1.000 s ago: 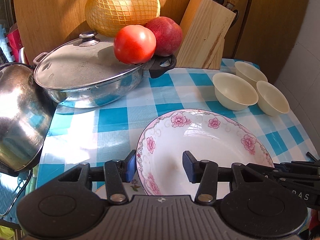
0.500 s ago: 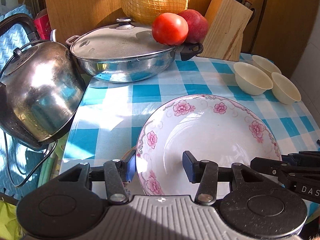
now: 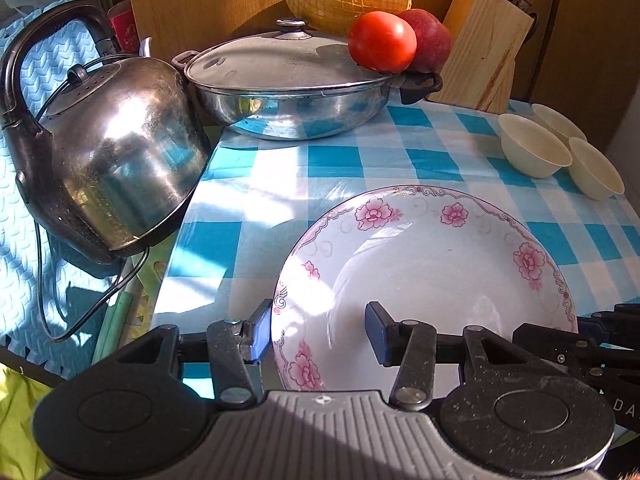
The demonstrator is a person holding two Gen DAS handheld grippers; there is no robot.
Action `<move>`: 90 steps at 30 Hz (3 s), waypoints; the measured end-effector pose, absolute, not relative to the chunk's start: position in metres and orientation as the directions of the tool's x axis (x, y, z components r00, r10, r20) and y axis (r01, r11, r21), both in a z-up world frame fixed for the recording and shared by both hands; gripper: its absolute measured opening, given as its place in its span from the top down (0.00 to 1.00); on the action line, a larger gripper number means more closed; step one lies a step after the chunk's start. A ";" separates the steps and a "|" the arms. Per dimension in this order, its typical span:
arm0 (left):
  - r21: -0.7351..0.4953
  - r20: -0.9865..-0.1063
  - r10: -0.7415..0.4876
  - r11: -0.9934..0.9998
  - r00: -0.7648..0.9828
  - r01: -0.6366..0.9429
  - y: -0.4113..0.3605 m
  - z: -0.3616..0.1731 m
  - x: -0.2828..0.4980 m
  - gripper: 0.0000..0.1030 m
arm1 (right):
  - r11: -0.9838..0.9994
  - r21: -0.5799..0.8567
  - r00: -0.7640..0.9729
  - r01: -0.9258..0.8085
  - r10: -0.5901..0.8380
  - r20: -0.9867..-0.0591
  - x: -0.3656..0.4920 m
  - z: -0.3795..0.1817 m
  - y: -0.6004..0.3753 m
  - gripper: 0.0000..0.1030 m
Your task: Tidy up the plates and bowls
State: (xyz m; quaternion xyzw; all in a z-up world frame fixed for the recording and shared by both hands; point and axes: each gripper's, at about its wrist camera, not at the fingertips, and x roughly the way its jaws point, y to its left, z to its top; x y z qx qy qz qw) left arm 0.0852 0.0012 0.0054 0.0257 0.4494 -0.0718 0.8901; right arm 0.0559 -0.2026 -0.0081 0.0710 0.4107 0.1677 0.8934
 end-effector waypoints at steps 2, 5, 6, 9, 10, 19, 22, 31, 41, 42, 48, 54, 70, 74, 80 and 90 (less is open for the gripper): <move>-0.028 -0.804 -0.108 0.989 0.585 0.143 0.004 0.005 0.085 0.61 | 0.932 0.263 0.601 -0.250 0.362 -0.712 0.055 -0.008 -0.200 0.74; -0.032 -0.803 -0.107 0.990 0.586 0.136 0.005 0.006 0.085 0.61 | 0.937 0.229 0.610 -0.264 0.346 -0.713 0.053 -0.006 -0.196 0.74; -0.031 -0.803 -0.104 0.991 0.587 0.134 0.005 0.006 0.085 0.61 | 0.937 0.227 0.609 -0.266 0.345 -0.714 0.053 -0.006 -0.196 0.74; -0.032 -0.804 -0.098 0.992 0.587 0.121 0.006 0.005 0.087 0.61 | 0.939 0.193 0.617 -0.283 0.332 -0.714 0.050 -0.005 -0.191 0.73; -0.033 -0.805 -0.096 0.993 0.586 0.116 0.006 0.005 0.087 0.61 | 0.941 0.172 0.624 -0.292 0.324 -0.711 0.048 -0.005 -0.189 0.73; -0.055 -0.792 -0.089 0.996 0.604 0.073 0.010 0.009 0.090 0.60 | 0.941 0.136 0.631 -0.311 0.311 -0.710 0.044 -0.003 -0.182 0.71; -0.074 -0.789 -0.096 0.995 0.607 0.061 0.011 0.011 0.093 0.60 | 0.942 0.126 0.632 -0.311 0.304 -0.713 0.043 -0.002 -0.180 0.71; -0.114 -0.780 -0.119 0.992 0.615 0.047 0.010 0.015 0.097 0.57 | 0.924 0.029 0.634 -0.381 0.283 -0.720 0.024 0.001 -0.163 0.61; -0.120 -0.745 -0.191 0.981 0.639 0.153 -0.027 0.027 0.098 0.55 | 0.935 0.026 0.678 -0.353 0.274 -0.682 -0.004 0.013 -0.184 0.51; -0.114 -0.743 -0.188 0.981 0.643 0.156 -0.030 0.027 0.098 0.56 | 0.936 0.011 0.688 -0.353 0.268 -0.674 -0.007 0.014 -0.185 0.52; -0.057 -0.729 -0.181 0.977 0.660 0.205 -0.064 0.032 0.109 0.55 | 0.968 -0.118 0.784 -0.222 0.105 -0.611 -0.001 0.030 -0.219 0.51; -0.037 -0.726 -0.229 0.954 0.648 0.296 -0.121 0.034 0.127 0.54 | 0.981 -0.196 0.772 -0.005 -0.120 -0.624 0.050 0.026 -0.273 0.51; -0.032 -0.716 -0.304 0.913 0.628 0.406 -0.201 0.044 0.169 0.48 | 0.923 -0.363 0.821 0.129 -0.304 -0.483 0.094 0.027 -0.318 0.50; -0.018 -0.713 -0.294 0.915 0.636 0.403 -0.209 0.042 0.177 0.47 | 0.910 -0.391 0.837 0.138 -0.318 -0.445 0.102 0.025 -0.324 0.50; -0.013 -0.738 -0.282 0.914 0.614 0.405 -0.217 0.031 0.188 0.47 | 0.923 -0.344 0.824 0.171 -0.325 -0.464 0.122 0.017 -0.351 0.50; -0.004 -0.773 -0.253 0.918 0.581 0.396 -0.235 0.018 0.207 0.47 | 0.975 -0.075 0.754 0.209 -0.209 -0.622 0.146 0.000 -0.403 0.51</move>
